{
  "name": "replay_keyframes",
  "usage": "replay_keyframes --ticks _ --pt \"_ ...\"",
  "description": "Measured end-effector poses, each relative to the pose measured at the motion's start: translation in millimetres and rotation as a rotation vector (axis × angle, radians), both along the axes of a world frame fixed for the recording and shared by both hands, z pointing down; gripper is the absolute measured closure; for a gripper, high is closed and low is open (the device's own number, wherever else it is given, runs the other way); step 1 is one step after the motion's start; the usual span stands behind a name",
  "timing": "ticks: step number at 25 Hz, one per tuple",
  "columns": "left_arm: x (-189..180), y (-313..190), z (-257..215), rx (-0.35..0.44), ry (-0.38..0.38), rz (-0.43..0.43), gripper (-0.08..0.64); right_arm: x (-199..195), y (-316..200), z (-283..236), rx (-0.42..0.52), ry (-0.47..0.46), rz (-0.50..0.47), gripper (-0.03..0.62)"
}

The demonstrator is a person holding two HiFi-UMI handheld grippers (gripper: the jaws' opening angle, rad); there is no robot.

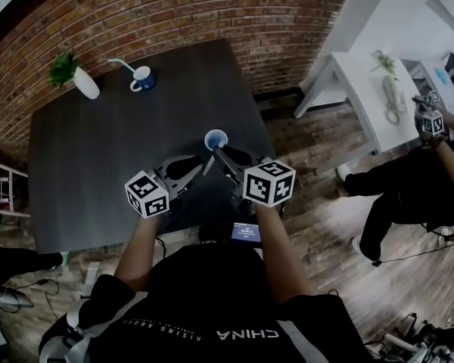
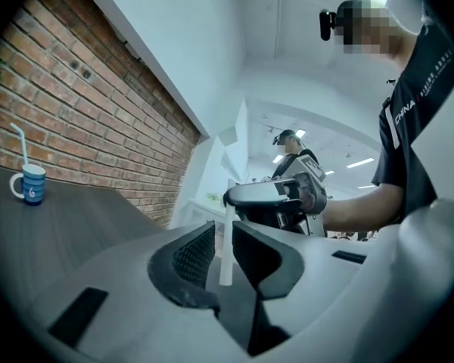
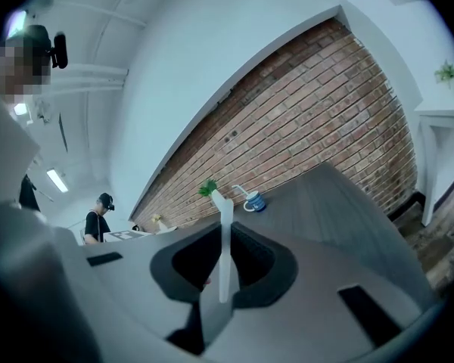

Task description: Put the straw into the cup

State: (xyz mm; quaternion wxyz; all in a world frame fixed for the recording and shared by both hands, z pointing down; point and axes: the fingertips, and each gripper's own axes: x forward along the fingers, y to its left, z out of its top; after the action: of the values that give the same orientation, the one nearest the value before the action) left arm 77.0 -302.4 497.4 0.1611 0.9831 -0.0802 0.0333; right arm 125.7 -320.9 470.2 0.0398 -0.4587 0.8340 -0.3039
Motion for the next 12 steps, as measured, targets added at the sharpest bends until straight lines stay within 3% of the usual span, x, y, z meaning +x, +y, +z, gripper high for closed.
replay_keyframes --ticks 10,12 --pt "0.4 -25.0 16.7 -0.040 -0.054 -0.117 0.509 45.8 -29.1 4.7 -0.001 0.042 0.065 0.546" --pt "1.5 -28.8 17.9 -0.042 -0.056 -0.140 0.557 52.9 -36.8 6.5 0.000 0.056 0.070 0.546"
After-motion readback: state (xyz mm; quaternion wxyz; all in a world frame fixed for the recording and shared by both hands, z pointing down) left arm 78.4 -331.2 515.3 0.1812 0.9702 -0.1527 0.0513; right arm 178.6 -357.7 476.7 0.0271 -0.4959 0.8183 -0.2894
